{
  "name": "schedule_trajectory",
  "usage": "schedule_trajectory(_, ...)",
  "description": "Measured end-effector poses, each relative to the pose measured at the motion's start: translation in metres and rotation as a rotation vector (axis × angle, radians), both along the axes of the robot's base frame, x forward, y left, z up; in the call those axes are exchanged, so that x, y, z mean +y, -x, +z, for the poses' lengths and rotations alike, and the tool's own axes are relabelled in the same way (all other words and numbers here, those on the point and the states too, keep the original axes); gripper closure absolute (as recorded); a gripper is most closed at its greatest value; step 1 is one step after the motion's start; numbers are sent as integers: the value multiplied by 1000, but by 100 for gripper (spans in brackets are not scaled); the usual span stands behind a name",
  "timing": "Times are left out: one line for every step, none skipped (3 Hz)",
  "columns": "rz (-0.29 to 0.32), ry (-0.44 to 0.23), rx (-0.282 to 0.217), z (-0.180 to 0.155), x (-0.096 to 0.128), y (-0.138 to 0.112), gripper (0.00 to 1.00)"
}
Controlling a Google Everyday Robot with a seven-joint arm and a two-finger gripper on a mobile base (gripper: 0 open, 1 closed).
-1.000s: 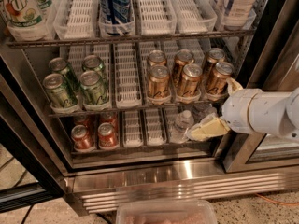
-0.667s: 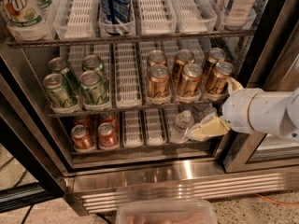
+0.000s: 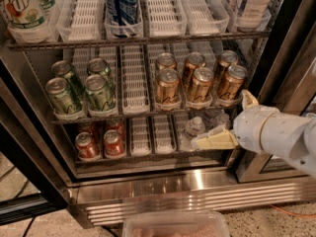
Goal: Pick orange can from middle shelf of fridge
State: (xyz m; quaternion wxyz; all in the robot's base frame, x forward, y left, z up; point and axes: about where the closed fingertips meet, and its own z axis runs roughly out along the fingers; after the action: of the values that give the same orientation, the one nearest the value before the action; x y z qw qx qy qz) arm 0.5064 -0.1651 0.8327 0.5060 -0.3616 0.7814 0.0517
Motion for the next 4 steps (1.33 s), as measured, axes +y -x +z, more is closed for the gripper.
schedule_trajectory(-84, -119, -54, 0, 0, 0, 0)
schedule_trajectory(-129, -185, -108, 5, 8, -2, 0)
schedule_trajectory(-129, -185, -108, 5, 8, -2, 0)
schedule_trajectory(-129, -185, -108, 5, 8, -2, 13)
